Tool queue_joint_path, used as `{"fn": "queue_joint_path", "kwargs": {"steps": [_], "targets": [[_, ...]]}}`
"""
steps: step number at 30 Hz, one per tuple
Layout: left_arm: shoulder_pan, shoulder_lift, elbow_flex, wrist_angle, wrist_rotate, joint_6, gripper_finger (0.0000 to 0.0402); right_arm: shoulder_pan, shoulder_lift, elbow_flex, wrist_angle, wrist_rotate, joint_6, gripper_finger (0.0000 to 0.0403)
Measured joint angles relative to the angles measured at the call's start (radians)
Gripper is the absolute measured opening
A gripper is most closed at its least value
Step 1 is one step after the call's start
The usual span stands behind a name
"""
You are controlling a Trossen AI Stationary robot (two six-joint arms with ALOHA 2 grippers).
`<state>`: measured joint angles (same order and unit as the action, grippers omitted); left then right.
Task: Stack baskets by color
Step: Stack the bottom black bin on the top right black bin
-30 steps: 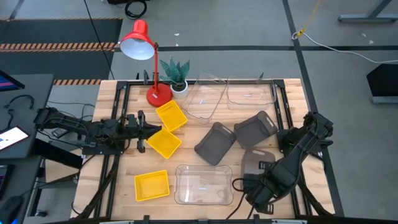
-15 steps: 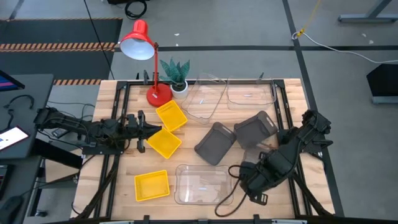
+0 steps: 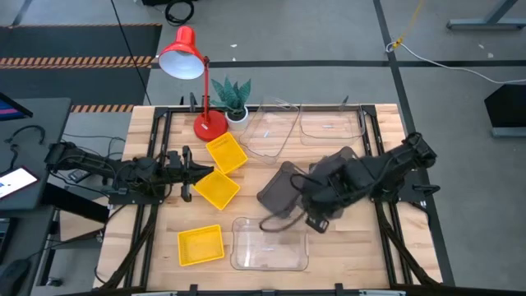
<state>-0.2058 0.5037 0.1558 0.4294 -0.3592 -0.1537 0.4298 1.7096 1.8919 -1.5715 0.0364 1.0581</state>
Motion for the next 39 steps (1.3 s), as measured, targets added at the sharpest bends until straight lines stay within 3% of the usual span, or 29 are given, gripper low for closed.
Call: {"fn": "queue_joint_path", "kwargs": {"steps": [12, 20, 26, 39], "targets": [[0.0, 0.0, 0.0, -0.002, 0.0, -0.035, 0.0014, -0.173, 0.0, -0.004, 0.001, 0.012, 0.023, 0.0002], [0.0, 0.0, 0.0, -0.049, 0.0, -0.044, 0.002, -0.264, -0.039, -0.149, 0.001, -0.06, 0.04, 0.0002], [0.0, 0.0, 0.0, -0.054, 0.0, -0.018, 0.0013, -0.31, -0.11, -0.255, -0.001, -0.055, 0.098, 0.0002], [0.0, 0.0, 0.0, -0.076, 0.0, -0.018, 0.0015, -0.328, -0.12, -0.335, 0.001, -0.061, 0.139, 0.0002]]}}
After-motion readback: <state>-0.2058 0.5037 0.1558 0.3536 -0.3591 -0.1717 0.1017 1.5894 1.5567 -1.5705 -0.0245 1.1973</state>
